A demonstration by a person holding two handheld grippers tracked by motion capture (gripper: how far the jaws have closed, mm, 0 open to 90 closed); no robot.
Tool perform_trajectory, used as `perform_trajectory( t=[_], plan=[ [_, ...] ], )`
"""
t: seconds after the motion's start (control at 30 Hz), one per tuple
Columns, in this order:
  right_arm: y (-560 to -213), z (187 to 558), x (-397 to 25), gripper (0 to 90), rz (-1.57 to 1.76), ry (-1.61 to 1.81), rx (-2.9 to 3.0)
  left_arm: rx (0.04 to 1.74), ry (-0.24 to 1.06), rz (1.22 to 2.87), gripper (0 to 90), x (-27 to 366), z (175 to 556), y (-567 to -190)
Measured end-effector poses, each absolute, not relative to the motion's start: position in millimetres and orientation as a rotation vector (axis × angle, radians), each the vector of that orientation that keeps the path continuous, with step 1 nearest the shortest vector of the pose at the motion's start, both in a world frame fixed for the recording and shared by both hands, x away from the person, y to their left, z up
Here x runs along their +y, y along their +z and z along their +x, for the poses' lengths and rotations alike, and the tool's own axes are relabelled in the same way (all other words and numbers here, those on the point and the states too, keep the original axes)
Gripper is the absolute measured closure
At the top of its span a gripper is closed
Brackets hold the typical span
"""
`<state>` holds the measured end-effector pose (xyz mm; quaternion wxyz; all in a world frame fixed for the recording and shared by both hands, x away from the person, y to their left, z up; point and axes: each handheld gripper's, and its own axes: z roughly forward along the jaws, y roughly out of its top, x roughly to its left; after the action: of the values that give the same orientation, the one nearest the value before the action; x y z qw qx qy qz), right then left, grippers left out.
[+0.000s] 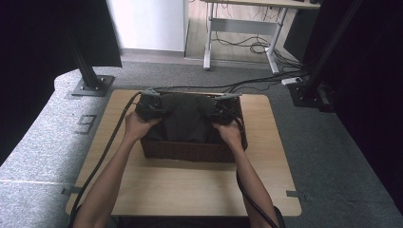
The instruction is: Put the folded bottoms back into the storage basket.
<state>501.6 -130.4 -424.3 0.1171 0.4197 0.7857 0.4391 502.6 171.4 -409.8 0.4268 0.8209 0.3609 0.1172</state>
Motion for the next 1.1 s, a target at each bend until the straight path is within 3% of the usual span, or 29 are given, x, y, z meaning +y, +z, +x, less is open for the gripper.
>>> perform_trajectory(
  t=[0.37, 0.67, 0.73, 0.87, 0.97, 1.1],
  plan=[
    [-433.5, 499.0, -162.2, 61.2, 1.312, 1.189, 2.303, 0.902, 0.257, 2.129, 67.0, 134.1, 508.8, -428.2],
    [-438.3, 508.2, -139.2, 59.0, 1.31, 1.127, 2.36, 0.975, 0.314, 2.236, 62.9, 145.0, 509.8, -430.2],
    [-440.2, 510.3, -135.9, 55.9, 1.314, 1.081, 2.359, 0.996, 0.374, 2.264, 55.7, 142.6, 509.4, -430.7],
    [-440.9, 514.1, -143.4, 38.8, 1.379, 1.012, 2.26, 1.0, 0.556, 2.268, 38.9, 141.4, 504.9, -426.2],
    [-438.5, 516.0, -154.6, 28.5, 1.385, 1.009, 2.201, 0.99, 0.562, 2.257, 36.7, 144.9, 504.0, -421.1],
    [-428.6, 514.1, -163.8, 27.3, 1.375, 1.051, 2.152, 0.996, 0.54, 2.244, 34.2, 148.9, 504.3, -417.5]
  ],
)
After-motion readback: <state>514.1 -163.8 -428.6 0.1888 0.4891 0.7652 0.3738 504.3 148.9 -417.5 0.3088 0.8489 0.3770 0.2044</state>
